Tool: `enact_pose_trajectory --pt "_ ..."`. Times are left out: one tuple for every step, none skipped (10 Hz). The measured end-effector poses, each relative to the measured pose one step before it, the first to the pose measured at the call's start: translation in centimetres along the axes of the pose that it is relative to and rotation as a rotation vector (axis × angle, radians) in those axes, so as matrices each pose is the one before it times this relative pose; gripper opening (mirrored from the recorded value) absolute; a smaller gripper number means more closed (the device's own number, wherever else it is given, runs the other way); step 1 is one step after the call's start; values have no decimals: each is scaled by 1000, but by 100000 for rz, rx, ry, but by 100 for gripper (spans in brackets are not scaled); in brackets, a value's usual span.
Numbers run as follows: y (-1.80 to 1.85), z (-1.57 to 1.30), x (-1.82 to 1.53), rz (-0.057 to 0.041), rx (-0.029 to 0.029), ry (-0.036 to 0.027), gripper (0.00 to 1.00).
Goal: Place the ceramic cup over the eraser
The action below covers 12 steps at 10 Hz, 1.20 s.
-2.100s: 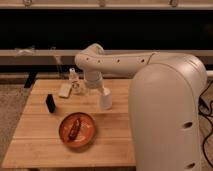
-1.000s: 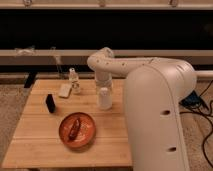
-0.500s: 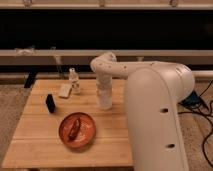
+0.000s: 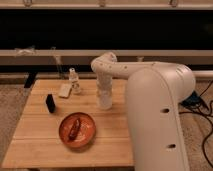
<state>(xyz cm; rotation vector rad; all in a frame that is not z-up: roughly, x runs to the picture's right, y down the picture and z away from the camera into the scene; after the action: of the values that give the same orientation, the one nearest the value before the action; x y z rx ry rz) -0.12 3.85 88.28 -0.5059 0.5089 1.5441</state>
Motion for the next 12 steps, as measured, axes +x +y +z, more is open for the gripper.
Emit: enact_pose_trajectory --pt "325 -543 423 -1639 -116 -308 0" --pt "796 -1200 129 -2786 -877 -1826 0" --pt "758 -1241 121 -2743 -794 -1311 0" --pt "1449 -2515 81 -4319 -1925 -1897 0" --pt "834 -1831 115 -2661 -1009 -606 0" --pt "2539 -3877 374 -6680 -4147 -1762 0" --pt "1995 -1567 349 -4671 -2852 -1328 0" --pt "1759 -755 176 -3946 -2259 -1072 0" --pt "2187 -628 -177 -5158 -2767 -1079 0" --pt "1715 -263 -169 -4290 -2468 -412 0" --pt "1108 -59 -313 -3448 -1881 -249 0" --pt "629 255 -253 -1998 -1642 390 0"
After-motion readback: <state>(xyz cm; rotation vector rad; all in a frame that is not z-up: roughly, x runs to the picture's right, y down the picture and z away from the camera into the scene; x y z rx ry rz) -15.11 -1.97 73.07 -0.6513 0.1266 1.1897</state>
